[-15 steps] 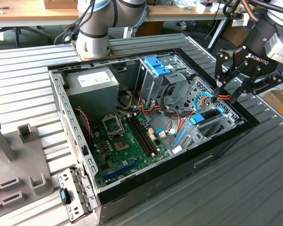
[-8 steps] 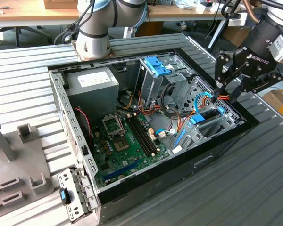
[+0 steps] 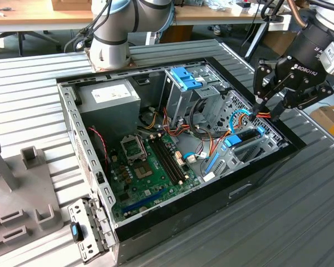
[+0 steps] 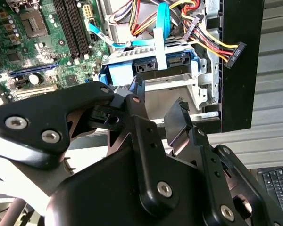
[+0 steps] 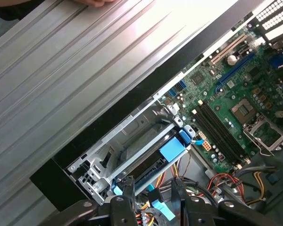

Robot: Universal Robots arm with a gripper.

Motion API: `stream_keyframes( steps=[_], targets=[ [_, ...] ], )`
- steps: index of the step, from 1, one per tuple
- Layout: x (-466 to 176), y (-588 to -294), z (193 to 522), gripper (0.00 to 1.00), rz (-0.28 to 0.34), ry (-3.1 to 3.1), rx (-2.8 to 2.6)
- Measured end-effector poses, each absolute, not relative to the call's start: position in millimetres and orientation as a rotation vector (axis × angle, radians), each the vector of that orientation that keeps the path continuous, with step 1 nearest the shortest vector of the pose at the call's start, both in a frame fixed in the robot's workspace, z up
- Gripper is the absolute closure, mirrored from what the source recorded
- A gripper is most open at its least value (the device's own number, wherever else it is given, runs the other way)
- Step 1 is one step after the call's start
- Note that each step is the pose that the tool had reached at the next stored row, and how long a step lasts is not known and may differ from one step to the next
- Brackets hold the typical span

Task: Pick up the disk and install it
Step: 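Insert the first disk wire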

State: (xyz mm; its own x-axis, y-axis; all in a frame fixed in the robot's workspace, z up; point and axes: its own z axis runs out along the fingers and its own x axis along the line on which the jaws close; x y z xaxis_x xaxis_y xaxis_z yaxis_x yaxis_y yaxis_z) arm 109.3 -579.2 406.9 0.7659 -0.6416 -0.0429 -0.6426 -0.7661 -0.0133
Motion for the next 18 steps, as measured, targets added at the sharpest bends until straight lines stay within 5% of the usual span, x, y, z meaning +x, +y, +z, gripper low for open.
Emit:
stream_keyframes(
  steps=[10, 18],
  targets=[
    [109.7, -579.1, 406.5, 0.56, -0.026, 0.992, -2.926],
    [134.7, -579.1, 405.9, 0.56, -0.026, 0.975, -2.932]
  ],
)
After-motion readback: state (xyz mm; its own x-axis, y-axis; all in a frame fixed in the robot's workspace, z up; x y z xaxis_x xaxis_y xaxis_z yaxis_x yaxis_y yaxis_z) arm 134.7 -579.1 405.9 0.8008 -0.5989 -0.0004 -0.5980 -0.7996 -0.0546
